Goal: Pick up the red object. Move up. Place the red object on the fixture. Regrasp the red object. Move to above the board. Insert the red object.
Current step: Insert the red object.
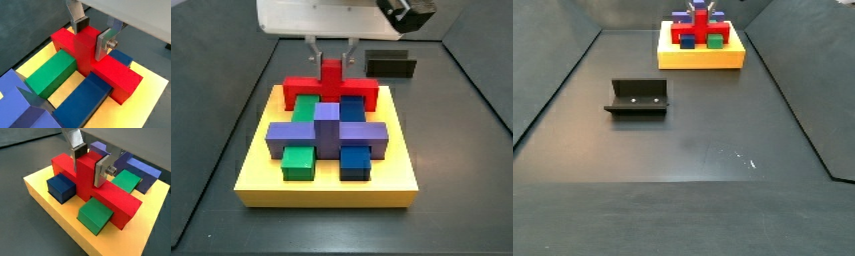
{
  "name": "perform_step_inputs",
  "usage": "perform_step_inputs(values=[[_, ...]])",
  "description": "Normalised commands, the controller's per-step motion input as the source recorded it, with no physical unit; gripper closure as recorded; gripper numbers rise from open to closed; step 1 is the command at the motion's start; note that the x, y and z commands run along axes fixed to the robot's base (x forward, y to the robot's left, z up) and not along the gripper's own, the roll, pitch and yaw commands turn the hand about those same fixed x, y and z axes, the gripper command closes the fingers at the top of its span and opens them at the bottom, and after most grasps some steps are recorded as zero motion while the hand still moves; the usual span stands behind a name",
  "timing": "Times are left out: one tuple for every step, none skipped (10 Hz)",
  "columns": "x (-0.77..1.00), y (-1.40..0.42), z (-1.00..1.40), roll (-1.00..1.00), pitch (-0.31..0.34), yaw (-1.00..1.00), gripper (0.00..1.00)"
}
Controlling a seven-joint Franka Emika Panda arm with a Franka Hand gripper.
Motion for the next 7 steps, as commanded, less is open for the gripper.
perform_step_inputs(values=[[-0.42,0.0,-0.8,0.0,-0.244,0.0,1.0],[-0.32,-0.15,-0.79,0.15,-0.18,0.0,1.0],[-0.17,-0.11,-0.57,0.17,0.0,0.0,1.0],[0.0,-0.22,-0.45,0.26,0.087,-0.07,1.0],[0.0,-0.19,-0.42,0.27,0.116,-0.09,1.0],[0.0,-0.16,-0.36,0.27,0.097,-0.07,1.0],[0.0,0.0,0.0,0.0,0.0,0.0,1.0]])
